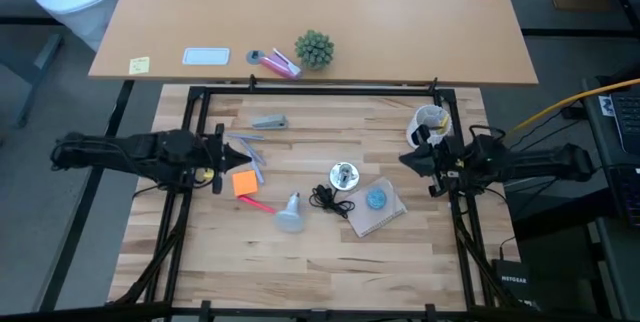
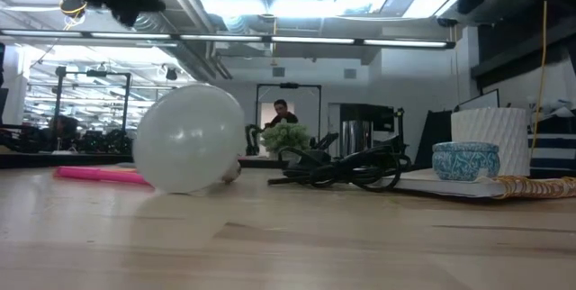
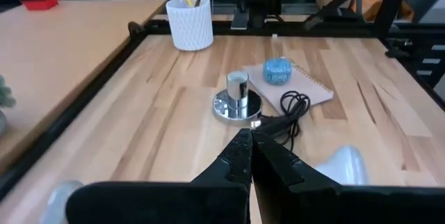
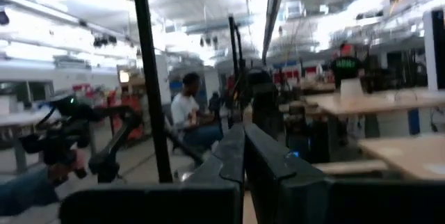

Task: Screw lightbulb
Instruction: Return to Home Position

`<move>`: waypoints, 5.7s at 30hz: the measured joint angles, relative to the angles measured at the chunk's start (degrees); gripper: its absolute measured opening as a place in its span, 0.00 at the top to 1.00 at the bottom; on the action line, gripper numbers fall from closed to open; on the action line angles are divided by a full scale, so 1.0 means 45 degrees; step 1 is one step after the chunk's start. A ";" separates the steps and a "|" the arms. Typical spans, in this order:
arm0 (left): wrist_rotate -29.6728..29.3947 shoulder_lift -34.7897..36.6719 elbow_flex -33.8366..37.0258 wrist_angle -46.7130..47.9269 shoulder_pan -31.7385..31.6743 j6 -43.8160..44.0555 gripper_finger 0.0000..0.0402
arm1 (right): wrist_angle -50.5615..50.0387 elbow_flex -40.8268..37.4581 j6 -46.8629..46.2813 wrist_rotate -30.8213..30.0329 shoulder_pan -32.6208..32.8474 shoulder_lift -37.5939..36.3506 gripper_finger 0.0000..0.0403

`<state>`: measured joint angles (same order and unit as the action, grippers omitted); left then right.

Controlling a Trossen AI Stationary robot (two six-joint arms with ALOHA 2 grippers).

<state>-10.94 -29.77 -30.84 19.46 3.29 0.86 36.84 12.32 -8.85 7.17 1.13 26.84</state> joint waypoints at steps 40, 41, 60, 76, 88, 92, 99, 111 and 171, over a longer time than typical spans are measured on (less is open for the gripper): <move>0.0068 0.5171 0.6719 -0.4833 0.0000 -0.0160 1.00 | -0.6094 -0.2599 -0.0540 -0.2373 -0.0005 -0.2746 0.97; 0.0065 0.5171 0.6719 -0.4833 0.0000 -0.0160 1.00 | -0.6284 -0.2603 -0.0543 -0.2373 -0.0005 -0.2746 0.97; 0.0068 0.5223 0.6724 -0.4828 0.0000 -0.0155 1.00 | -0.7727 -0.2626 -0.0543 -0.2361 -0.0005 -0.2898 0.97; 0.0084 0.6560 0.6729 -0.4823 0.0023 -0.0147 1.00 | -0.7694 -0.2637 -0.0543 -0.2358 -0.0005 -0.5932 0.97; 0.0073 0.6497 0.6729 -0.4829 0.0024 -0.0147 1.00 | -0.7752 -0.2633 -0.0543 -0.2354 -0.0005 -0.5937 0.97; 0.0073 0.6497 0.6729 -0.4832 0.0024 -0.0150 1.00 | -0.7767 -0.2633 -0.0543 -0.2353 -0.0005 -0.5937 0.97; 0.0073 0.6501 0.6729 -0.4833 0.0024 -0.0146 1.00 | -0.7778 -0.2633 -0.0543 -0.2353 -0.0005 -0.5936 0.97; 0.0068 0.6501 0.6729 -0.4833 0.0024 -0.0150 1.00 | -0.7745 -0.2633 -0.0543 -0.2355 -0.0005 -0.5937 0.97; 0.0065 0.6501 0.6729 -0.4833 0.0024 -0.0148 1.00 | -0.7554 -0.2634 -0.0543 -0.2363 -0.0005 -0.5937 0.97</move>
<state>-10.65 -0.51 -0.56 -2.28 3.40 0.20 2.85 0.46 -11.29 -3.46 1.10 0.12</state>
